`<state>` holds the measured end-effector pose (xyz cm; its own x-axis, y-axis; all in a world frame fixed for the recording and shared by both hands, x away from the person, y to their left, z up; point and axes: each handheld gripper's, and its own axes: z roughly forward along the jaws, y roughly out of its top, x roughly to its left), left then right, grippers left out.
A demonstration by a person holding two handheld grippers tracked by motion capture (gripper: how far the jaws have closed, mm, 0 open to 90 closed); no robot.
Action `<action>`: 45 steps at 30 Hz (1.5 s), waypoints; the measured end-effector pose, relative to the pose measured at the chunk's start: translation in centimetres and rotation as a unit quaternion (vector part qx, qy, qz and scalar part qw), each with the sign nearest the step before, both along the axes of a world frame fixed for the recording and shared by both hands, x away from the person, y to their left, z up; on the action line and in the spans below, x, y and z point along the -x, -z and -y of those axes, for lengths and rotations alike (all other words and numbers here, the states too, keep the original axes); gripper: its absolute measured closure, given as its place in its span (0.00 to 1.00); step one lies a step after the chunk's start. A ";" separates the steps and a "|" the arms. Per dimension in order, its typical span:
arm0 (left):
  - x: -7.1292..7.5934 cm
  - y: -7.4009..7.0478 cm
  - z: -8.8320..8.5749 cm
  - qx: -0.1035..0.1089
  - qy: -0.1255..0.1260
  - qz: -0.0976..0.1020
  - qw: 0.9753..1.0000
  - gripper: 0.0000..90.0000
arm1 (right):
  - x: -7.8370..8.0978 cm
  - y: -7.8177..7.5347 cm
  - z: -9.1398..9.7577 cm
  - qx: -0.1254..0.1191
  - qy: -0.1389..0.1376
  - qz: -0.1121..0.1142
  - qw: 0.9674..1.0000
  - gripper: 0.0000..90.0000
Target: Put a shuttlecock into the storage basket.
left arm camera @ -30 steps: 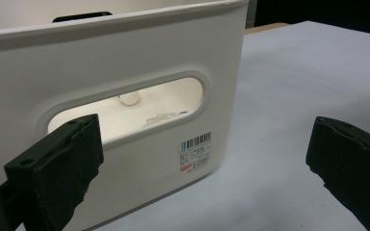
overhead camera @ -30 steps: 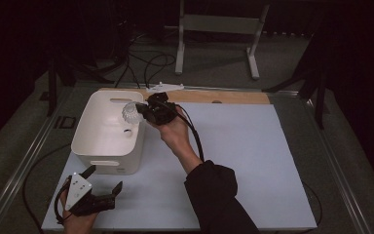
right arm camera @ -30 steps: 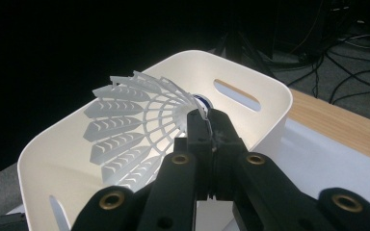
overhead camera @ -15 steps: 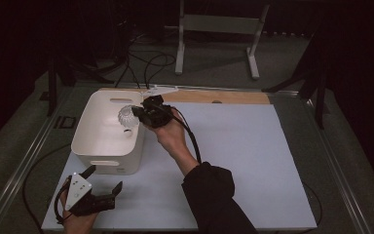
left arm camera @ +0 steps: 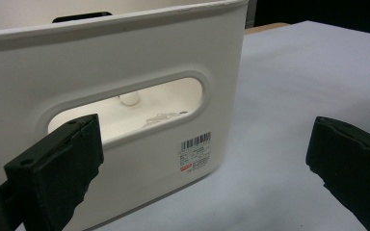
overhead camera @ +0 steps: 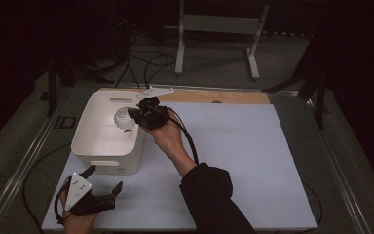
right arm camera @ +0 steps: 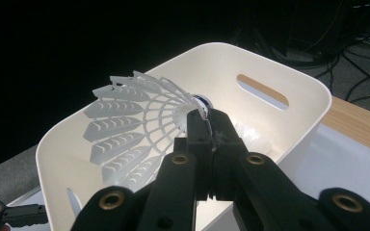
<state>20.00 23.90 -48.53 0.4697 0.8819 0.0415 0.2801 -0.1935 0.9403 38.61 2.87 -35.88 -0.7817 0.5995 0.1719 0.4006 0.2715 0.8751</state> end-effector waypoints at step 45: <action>0.0 0.0 0.0 0.001 0.000 0.001 1.000 0.00 | 0.1 0.1 0.4 0.023 -0.001 0.009 1.000 0.13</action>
